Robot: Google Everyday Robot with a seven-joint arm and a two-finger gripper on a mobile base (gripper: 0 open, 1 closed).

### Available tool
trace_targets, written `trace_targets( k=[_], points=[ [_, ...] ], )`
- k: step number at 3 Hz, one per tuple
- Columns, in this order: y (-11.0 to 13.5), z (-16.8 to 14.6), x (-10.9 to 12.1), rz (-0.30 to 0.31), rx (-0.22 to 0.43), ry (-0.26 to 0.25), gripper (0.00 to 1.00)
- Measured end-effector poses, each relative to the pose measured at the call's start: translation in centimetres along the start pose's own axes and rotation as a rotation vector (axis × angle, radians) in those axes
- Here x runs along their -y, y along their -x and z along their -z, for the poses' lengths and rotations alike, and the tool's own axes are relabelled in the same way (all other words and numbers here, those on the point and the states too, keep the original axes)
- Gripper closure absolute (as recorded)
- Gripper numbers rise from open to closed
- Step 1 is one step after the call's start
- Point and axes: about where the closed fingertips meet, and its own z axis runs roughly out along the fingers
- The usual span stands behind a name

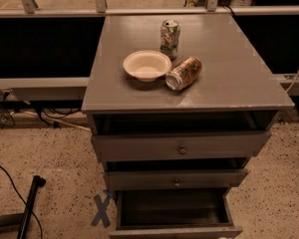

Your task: Close bottom drawer

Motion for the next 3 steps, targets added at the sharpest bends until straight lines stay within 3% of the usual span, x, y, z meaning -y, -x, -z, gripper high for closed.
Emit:
trace_targets(
  k=[1,2,3],
  points=[
    [-0.8,-3.4,3.1,0.048,0.053,0.037,1.00],
    [-0.8,-3.4,3.0,0.048,0.053,0.038,1.00],
    [-3.1,-4.4,3.3,0.059,0.049,0.021,1.00]
  ],
)
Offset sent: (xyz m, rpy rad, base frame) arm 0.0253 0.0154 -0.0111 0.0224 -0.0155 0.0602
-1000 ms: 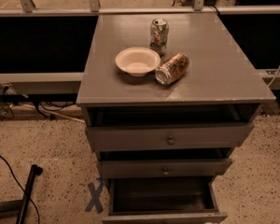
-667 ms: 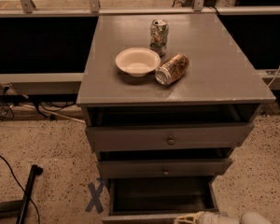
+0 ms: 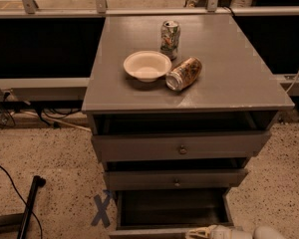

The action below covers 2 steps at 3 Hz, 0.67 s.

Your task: Close bottom drawer

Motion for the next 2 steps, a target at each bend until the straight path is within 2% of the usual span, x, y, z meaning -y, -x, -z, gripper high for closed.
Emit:
trace_targets(
  k=[1,2],
  points=[
    [-3.7,-2.2,-0.6,0.018,0.003,-0.002,1.00],
    [-7.0,-3.4,-1.5,0.014,-0.039,0.006,1.00]
  ],
)
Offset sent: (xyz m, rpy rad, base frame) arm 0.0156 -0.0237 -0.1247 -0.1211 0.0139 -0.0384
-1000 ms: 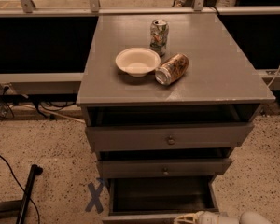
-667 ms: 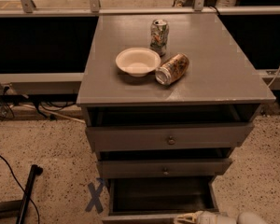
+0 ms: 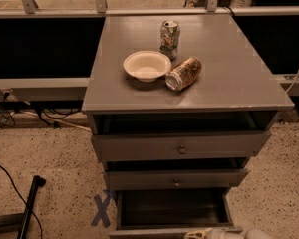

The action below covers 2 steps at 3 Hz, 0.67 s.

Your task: Close bottom drawer

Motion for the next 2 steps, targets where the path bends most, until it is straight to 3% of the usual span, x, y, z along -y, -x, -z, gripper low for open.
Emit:
trace_targets(
  k=[2],
  points=[
    [-4.7,-1.9,-2.8,-0.029,-0.078,0.054,1.00]
  ],
)
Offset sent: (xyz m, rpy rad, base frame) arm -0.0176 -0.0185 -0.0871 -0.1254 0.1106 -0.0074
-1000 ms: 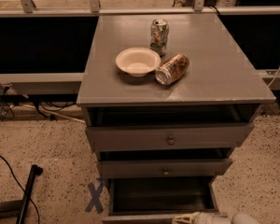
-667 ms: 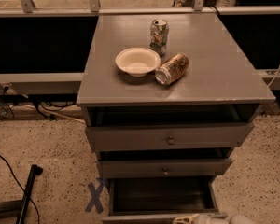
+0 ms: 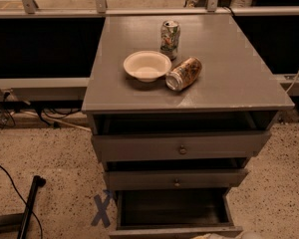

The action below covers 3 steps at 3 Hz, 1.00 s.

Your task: Close bottom drawer

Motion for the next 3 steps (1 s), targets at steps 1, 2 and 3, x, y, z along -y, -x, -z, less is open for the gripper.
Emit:
trace_targets(
  k=[1,2,3],
  points=[
    [-2.5,-1.2,-0.4,-0.035,-0.040,0.004,1.00],
    [-4.6,-1.9,-0.2,-0.067,-0.071,-0.002,1.00],
    [-5.8,-2.5,0.9,-0.079,-0.098,-0.023,1.00]
  ],
)
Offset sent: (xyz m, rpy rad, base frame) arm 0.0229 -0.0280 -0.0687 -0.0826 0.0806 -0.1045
